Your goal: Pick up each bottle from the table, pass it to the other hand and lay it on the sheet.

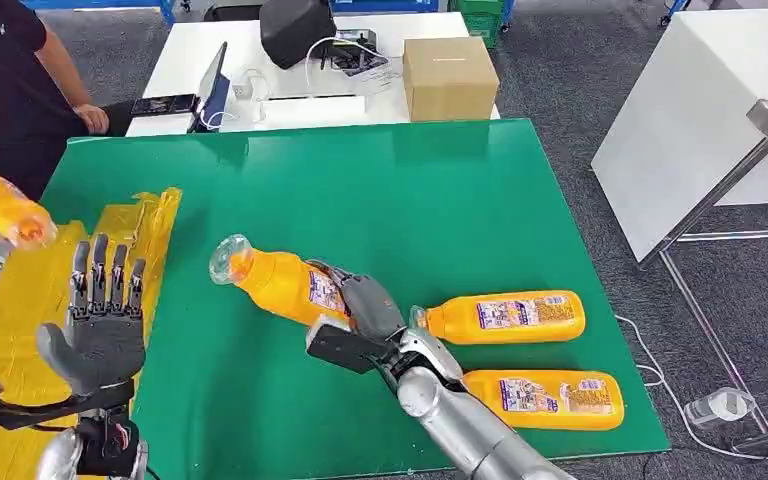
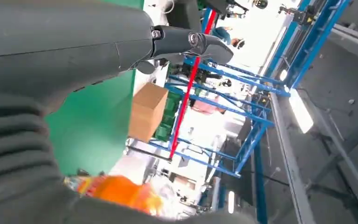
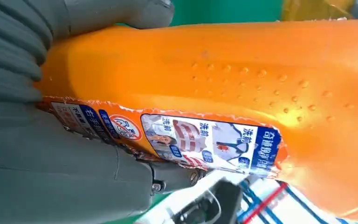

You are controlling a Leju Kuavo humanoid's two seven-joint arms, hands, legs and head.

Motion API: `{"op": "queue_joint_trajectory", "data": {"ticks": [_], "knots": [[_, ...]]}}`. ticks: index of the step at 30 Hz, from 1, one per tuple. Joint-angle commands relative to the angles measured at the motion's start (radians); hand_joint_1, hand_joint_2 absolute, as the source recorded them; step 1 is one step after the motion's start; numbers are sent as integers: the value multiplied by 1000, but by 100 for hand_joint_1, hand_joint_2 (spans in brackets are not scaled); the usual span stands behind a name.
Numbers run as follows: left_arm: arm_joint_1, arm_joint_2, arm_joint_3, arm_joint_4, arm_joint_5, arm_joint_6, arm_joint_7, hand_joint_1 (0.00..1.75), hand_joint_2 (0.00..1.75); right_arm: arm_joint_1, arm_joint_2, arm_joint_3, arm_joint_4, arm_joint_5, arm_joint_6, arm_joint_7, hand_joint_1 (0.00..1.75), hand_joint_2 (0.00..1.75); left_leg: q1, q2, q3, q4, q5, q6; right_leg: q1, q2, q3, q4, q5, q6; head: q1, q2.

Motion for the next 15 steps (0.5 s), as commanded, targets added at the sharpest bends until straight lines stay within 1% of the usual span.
{"op": "queue_joint_trajectory", "data": {"ticks": [1,6,9,12,15], "knots": [[65,-52,-48,-68,-13,-7,-1,0,175,80,-35,-35,-135,19,-8,-13,175,175,0,-1,0,0,0,1,0,-2,1,-1,0,0,0,0],[93,-44,-95,-87,15,-52,8,0,175,72,-5,-36,-80,29,1,-21,175,175,0,0,0,0,0,0,1,-2,1,-1,0,-1,0,0],[112,-48,-147,-125,-53,-43,-21,0,175,78,27,-7,-50,43,14,-32,175,175,0,0,0,0,0,0,1,-1,0,-1,0,-1,0,0],[112,-48,-147,-125,-53,-43,-21,0,175,78,27,-7,-50,43,14,-32,175,175,0,0,0,0,0,1,0,-1,1,-1,0,-1,0,0],[108,-41,-177,-126,-79,-35,-28,0,175,77,47,25,-41,51,26,-35,175,175,0,0,0,0,0,0,0,-1,0,-1,0,-1,0,0]]}}
